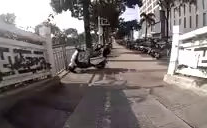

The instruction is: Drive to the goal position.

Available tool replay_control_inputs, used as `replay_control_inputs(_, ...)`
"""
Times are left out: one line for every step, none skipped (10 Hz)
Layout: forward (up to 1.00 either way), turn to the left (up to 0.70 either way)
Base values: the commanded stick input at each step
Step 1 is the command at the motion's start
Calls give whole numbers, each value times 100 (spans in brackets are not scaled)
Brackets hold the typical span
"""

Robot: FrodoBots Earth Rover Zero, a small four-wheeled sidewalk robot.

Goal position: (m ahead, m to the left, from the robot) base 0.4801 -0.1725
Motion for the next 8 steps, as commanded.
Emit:
replay_control_inputs(70, 0)
replay_control_inputs(70, 0)
replay_control_inputs(70, 0)
replay_control_inputs(70, 0)
replay_control_inputs(70, -1)
replay_control_inputs(70, -1)
replay_control_inputs(70, -1)
replay_control_inputs(70, -1)
